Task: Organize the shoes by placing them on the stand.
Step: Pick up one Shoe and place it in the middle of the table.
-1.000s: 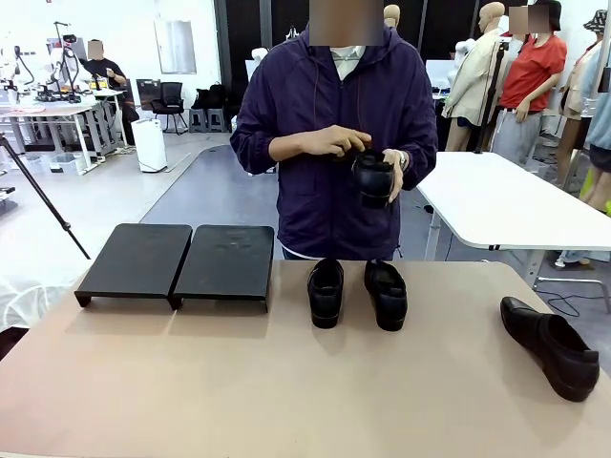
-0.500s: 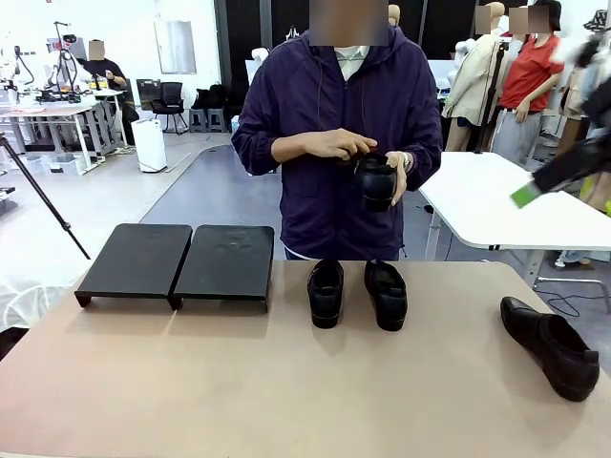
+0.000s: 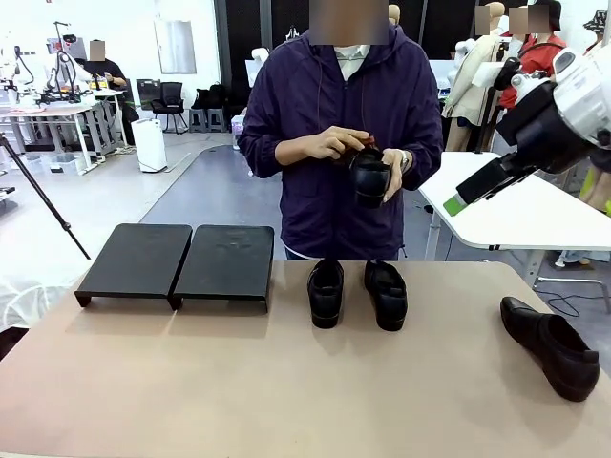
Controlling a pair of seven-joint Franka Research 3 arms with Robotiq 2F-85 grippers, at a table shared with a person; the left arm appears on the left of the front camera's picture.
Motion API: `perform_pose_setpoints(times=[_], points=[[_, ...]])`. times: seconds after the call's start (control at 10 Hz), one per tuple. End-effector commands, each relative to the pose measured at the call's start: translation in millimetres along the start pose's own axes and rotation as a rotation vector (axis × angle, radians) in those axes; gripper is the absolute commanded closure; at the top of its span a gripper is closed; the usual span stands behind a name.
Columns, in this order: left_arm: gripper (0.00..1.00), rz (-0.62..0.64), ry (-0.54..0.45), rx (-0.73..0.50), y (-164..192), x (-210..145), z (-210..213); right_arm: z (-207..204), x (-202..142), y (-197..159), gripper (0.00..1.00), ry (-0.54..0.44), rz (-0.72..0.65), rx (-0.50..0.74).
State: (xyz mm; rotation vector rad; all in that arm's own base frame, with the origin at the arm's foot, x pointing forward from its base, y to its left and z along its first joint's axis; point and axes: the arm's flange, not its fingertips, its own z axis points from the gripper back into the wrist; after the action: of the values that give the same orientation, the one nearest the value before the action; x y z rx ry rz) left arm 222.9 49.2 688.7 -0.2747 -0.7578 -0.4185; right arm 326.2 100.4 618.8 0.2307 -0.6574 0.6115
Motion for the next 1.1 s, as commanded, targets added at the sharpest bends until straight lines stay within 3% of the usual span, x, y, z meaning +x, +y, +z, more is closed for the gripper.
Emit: perform_pose_setpoints(times=[0.0,0.7,1.0], points=[[0.0,-0.005,0.003,-0.006,0.6,1.0,1.3,0.0,-0.4,-1.4,0.0,0.001,-0.005,-0.004],[0.0,-0.005,0.003,-0.006,0.6,1.0,1.3,-30.6,10.1,-3.4,0.0,0.025,0.006,0.016],[0.0,-0.005,0.003,-0.006,0.6,1.0,1.3,10.2,-2.6,-12.9,0.0,0.041,-0.004,-0.043]])
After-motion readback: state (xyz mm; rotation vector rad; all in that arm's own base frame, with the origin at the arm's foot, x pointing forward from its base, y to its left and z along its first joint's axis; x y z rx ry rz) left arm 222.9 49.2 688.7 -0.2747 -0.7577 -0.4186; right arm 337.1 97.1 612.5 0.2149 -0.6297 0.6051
